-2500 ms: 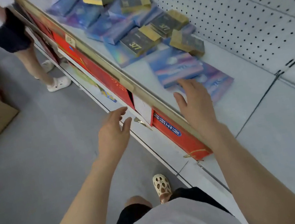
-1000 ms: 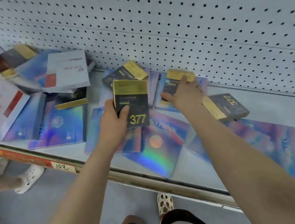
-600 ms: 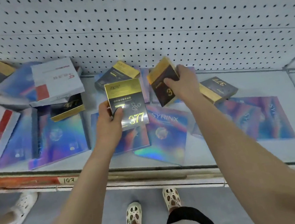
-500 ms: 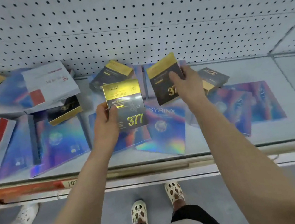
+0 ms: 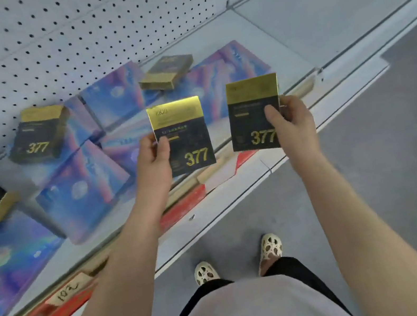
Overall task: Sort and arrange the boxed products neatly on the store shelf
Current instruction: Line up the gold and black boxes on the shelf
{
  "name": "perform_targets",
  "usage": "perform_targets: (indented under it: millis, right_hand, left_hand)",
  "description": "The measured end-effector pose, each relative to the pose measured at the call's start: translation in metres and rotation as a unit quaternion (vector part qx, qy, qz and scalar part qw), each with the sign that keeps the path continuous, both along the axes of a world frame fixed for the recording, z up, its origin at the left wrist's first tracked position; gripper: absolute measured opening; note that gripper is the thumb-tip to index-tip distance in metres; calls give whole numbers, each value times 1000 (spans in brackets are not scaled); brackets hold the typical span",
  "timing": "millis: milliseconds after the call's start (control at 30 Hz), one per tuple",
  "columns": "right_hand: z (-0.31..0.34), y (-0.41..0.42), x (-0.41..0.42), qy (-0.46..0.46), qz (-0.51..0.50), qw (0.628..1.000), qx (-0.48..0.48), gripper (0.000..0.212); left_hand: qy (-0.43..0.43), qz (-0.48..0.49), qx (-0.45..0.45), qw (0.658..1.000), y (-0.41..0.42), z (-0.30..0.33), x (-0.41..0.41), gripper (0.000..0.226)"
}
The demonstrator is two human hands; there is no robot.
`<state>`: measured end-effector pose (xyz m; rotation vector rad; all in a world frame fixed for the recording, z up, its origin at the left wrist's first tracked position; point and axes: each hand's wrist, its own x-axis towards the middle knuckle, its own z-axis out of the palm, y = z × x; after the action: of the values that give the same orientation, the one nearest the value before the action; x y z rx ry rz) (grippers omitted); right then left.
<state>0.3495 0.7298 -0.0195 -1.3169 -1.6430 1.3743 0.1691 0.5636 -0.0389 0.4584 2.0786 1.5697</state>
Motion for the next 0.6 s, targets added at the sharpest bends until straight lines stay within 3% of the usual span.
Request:
perform_targets:
  millis: [200,600]
  right_hand:
    - [-6,53,114,16,-104,994,-3,13]
    - [-7,196,328,1,-235,972,-7,20]
  left_hand:
    - [1,-108,7,994,98,3,85,13]
    - [-2,-256,5,967,303,10,272,12]
